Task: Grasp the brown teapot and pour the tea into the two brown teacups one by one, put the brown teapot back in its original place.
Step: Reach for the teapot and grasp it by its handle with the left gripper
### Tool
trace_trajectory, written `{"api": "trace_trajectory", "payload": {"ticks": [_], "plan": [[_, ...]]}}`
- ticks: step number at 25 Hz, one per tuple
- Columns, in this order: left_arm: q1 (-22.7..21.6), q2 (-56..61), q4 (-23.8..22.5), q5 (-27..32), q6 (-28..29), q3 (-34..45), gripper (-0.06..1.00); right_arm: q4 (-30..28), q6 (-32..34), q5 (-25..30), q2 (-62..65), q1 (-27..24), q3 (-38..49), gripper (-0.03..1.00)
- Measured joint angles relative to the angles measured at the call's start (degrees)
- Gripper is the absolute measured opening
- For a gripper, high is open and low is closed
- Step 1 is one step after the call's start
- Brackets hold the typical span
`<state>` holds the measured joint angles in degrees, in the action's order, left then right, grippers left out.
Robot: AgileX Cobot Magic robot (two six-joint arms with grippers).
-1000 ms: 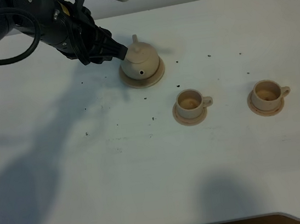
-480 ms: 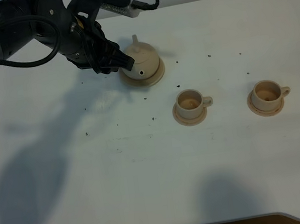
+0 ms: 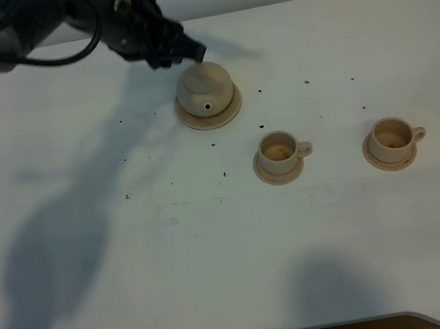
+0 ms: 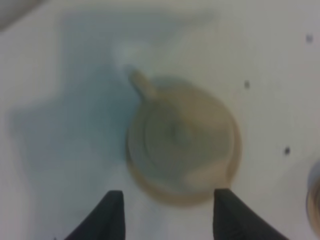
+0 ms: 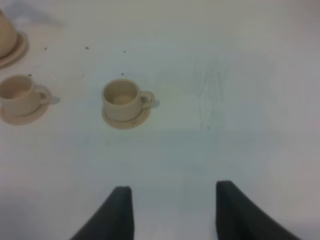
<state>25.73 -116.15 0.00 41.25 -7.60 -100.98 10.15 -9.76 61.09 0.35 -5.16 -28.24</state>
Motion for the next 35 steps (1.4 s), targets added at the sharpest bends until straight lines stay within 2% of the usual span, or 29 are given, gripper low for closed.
{"api": "trace_trajectory", "payload": {"ticks": [5, 9, 11, 16, 25, 35], "plan": [[0.0, -8.21, 0.0, 10.07, 1.95, -15.1, 0.4, 0.0, 0.0, 0.0, 0.0, 0.0, 0.07, 0.4], [0.0, -14.04, 0.0, 14.98, 3.62, -24.99, 0.4, 0.0, 0.0, 0.0, 0.0, 0.0, 0.07, 0.4], [0.0, -16.03, 0.0, 15.74, 4.16, -27.56, 0.4, 0.0, 0.0, 0.0, 0.0, 0.0, 0.07, 0.4], [0.0, -20.25, 0.0, 14.17, 4.62, -29.24, 0.4, 0.0, 0.0, 0.0, 0.0, 0.0, 0.07, 0.4], [-1.34, -24.79, 0.0, 3.12, 7.6, -29.24, 0.4, 0.0, 0.0, 0.0, 0.0, 0.0, 0.07, 0.4], [-2.4, -27.73, 0.35, 1.82, 8.43, -29.24, 0.4, 0.0, 0.0, 0.0, 0.0, 0.0, 0.07, 0.4]]}}
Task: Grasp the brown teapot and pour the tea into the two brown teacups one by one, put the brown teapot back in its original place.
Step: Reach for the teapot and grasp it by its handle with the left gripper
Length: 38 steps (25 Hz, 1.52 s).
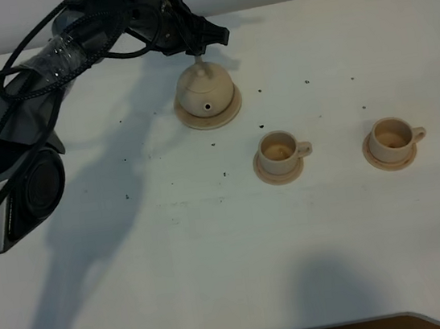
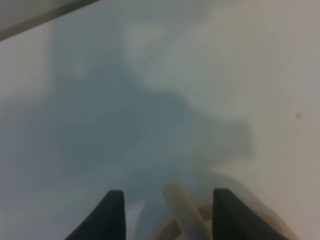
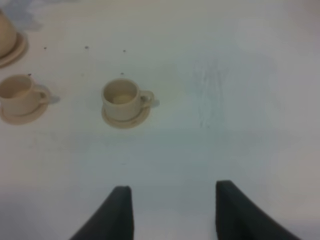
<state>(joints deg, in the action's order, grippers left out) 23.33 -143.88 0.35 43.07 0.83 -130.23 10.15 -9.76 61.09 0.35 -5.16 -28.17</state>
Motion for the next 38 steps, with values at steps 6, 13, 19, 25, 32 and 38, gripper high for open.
{"api": "trace_trajectory", "payload": {"ticks": [6, 13, 19, 25, 32, 38], "plan": [[-0.16, -0.39, 0.0, -0.13, 0.0, 0.0, 0.4, 0.0, 0.0, 0.0, 0.0, 0.0, 0.0, 0.4], [-1.07, -0.62, -0.35, -0.61, 0.04, 0.0, 0.4, 0.0, 0.0, 0.0, 0.0, 0.0, 0.0, 0.4], [-1.25, -0.62, -1.69, -0.25, 0.18, 0.0, 0.4, 0.0, 0.0, 0.0, 0.0, 0.0, 0.0, 0.4], [-2.02, -0.62, -3.0, 1.93, 0.34, -0.06, 0.4, 0.0, 0.03, 0.0, 0.0, 0.0, 0.0, 0.4], [-2.76, -0.62, -4.0, 5.78, 0.34, -0.14, 0.4, 0.0, 0.03, 0.0, 0.0, 0.0, 0.0, 0.4], [-2.76, 0.22, -3.81, 7.4, 0.28, -0.14, 0.4, 0.0, 0.03, 0.0, 0.05, 0.0, 0.0, 0.4]]}}
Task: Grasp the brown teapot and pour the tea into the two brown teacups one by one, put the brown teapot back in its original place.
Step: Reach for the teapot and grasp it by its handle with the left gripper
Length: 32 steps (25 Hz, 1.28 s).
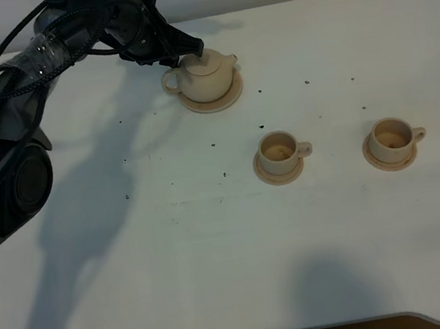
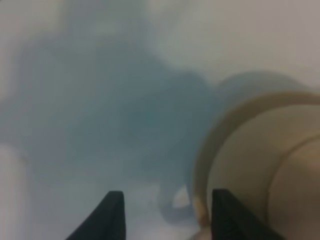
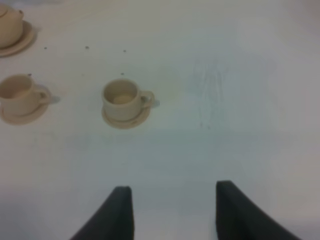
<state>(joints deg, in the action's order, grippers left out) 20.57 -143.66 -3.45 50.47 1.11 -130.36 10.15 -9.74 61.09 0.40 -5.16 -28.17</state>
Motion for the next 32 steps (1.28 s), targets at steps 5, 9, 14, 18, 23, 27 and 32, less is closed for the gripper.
{"api": "trace_trajectory", "payload": {"ticks": [5, 9, 14, 18, 23, 27, 32], "plan": [[0.0, 0.85, 0.05, 1.86, -0.69, 0.0, 0.4, 0.0, 0.0, 0.0, 0.0, 0.0, 0.0, 0.4], [0.0, 1.79, -0.28, 4.12, -2.17, 0.0, 0.4, 0.0, 0.0, 0.0, 0.0, 0.0, 0.0, 0.4], [0.0, 4.27, -0.51, 11.48, -9.59, 0.0, 0.4, 0.0, 0.0, 0.0, 0.0, 0.0, 0.0, 0.4], [0.0, 5.41, -0.51, 17.59, -17.42, 0.0, 0.4, 0.0, 0.0, 0.0, 0.0, 0.0, 0.0, 0.4], [0.0, 5.41, 0.03, 17.8, -31.19, 0.0, 0.4, 0.0, 0.0, 0.0, 0.0, 0.0, 0.0, 0.4], [0.0, 5.41, 0.15, 17.8, -38.94, 0.0, 0.4, 0.0, 0.0, 0.0, 0.0, 0.0, 0.0, 0.4], [0.0, 5.16, 0.15, 17.8, -45.1, 0.0, 0.4, 0.0, 0.0, 0.0, 0.0, 0.0, 0.0, 0.4]]}}
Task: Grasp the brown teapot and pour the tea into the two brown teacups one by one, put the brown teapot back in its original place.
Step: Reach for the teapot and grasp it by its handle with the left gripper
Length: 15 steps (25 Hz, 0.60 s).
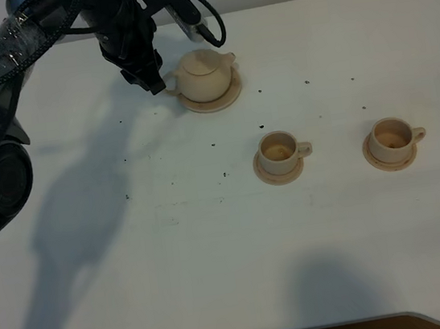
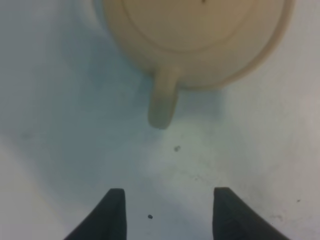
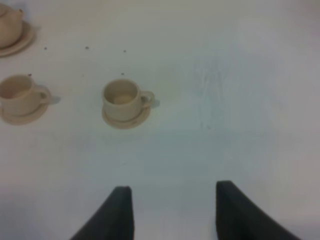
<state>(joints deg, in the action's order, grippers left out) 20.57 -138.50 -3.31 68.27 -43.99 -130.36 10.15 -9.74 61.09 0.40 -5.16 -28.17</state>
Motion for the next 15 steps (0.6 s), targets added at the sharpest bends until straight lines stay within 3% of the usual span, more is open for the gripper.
{"api": "trace_trajectory", "payload": {"ticks": [2, 15], "plan": [[0.0, -0.11, -0.13, 0.0, -1.52, 0.0, 0.4, 0.0, 0.0, 0.0, 0.0, 0.0, 0.0, 0.4], [3.88, -0.11, -3.83, 0.0, 6.76, 0.0, 0.38, 0.0, 0.0, 0.0, 0.0, 0.0, 0.0, 0.4]]}}
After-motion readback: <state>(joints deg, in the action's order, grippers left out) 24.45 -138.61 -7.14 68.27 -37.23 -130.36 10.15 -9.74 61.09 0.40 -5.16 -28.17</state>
